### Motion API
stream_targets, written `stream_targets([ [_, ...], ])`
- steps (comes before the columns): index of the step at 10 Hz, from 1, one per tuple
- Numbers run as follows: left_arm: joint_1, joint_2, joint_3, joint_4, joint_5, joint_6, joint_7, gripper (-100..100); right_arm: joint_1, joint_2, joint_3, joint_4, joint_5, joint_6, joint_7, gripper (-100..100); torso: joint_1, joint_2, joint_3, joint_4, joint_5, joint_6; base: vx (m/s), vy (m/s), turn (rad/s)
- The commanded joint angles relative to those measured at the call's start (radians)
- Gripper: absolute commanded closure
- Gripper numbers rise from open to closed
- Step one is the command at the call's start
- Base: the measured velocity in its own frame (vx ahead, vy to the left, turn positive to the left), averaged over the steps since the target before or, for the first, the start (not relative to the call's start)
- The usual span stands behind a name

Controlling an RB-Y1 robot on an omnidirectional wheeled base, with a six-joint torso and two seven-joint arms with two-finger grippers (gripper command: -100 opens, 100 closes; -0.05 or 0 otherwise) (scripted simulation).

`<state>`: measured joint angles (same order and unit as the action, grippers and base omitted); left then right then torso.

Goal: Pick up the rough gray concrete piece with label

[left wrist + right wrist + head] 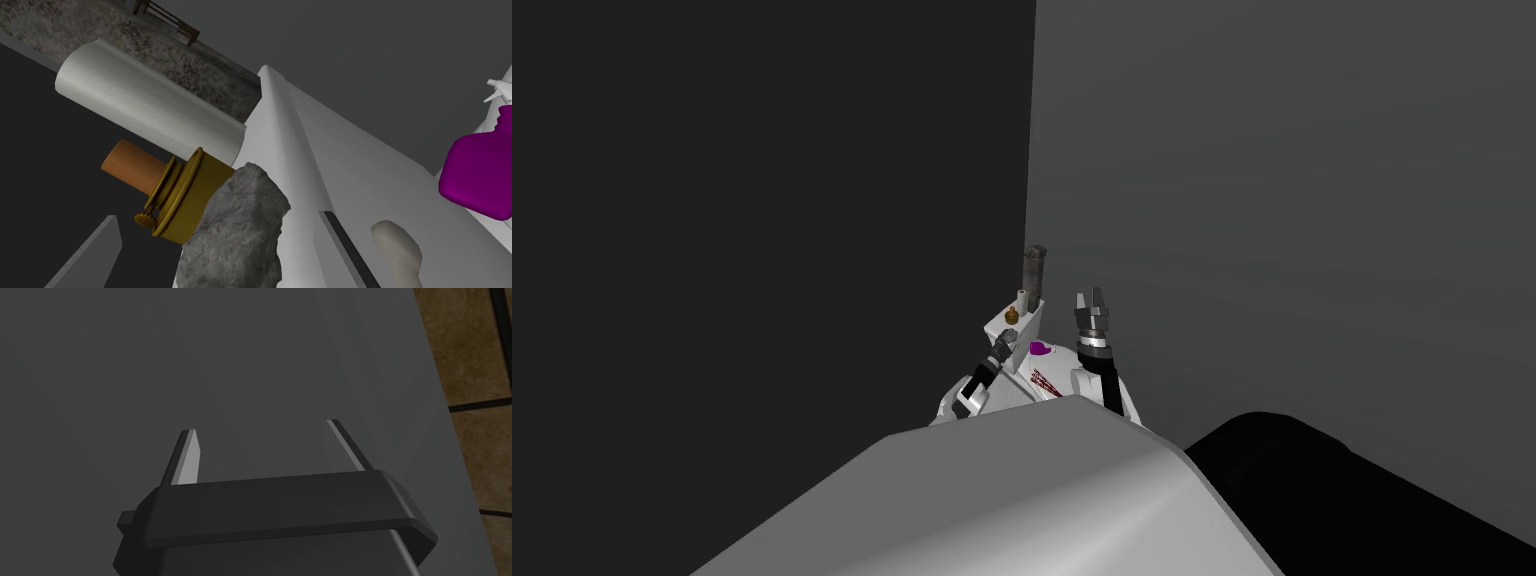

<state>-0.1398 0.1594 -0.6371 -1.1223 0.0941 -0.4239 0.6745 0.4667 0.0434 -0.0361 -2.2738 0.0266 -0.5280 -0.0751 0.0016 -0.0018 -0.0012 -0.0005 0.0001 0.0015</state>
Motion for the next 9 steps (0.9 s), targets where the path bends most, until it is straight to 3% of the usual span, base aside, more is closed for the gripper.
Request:
stream_targets([
  [1, 0.000, 0.000, 0.000, 0.000, 0.000, 0.000, 0.000, 100, 0.000, 0.000, 0.000, 0.000, 0.000, 0.000, 0.000, 0, 0.000, 0.000, 0.000, 0.000, 0.000, 0.000, 0.001, -0.004, -0.014],
  [5, 0.000, 0.001, 0.000, 0.001, -0.001, 0.001, -0.002, 100, 0.000, 0.000, 0.000, 0.000, 0.000, 0.000, 0.000, 0, 0.002, 0.001, 0.000, 0.000, 0.001, 0.000, 0.000, 0.000, 0.000],
  [6, 0.000, 0.001, 0.000, 0.001, -0.001, 0.001, -0.002, 0, 0.000, 0.000, 0.000, 0.000, 0.000, 0.000, 0.000, 0, 0.002, 0.001, 0.000, 0.000, 0.001, 0.000, 0.000, 0.000, 0.000],
  [7, 0.049, -0.018, 0.050, -0.041, 0.023, 0.003, -0.041, 100, 0.000, 0.000, 0.000, 0.000, 0.000, 0.000, 0.000, 0, 0.002, 0.001, 0.000, 0.000, 0.001, 0.000, -0.028, 0.052, -0.389],
  [8, 0.049, -0.018, 0.058, -0.041, 0.023, 0.003, -0.041, 100, 0.000, 0.000, 0.000, 0.000, 0.000, 0.000, 0.000, 0, 0.005, 0.003, 0.002, 0.001, 0.002, 0.001, -0.034, 0.070, -0.428],
  [9, 0.099, -0.036, 0.097, -0.077, 0.046, -0.001, -0.082, 100, 0.000, 0.000, 0.000, 0.000, 0.000, 0.000, 0.000, 0, 0.006, 0.004, 0.002, 0.001, 0.002, 0.001, -0.051, 0.066, -0.404],
])
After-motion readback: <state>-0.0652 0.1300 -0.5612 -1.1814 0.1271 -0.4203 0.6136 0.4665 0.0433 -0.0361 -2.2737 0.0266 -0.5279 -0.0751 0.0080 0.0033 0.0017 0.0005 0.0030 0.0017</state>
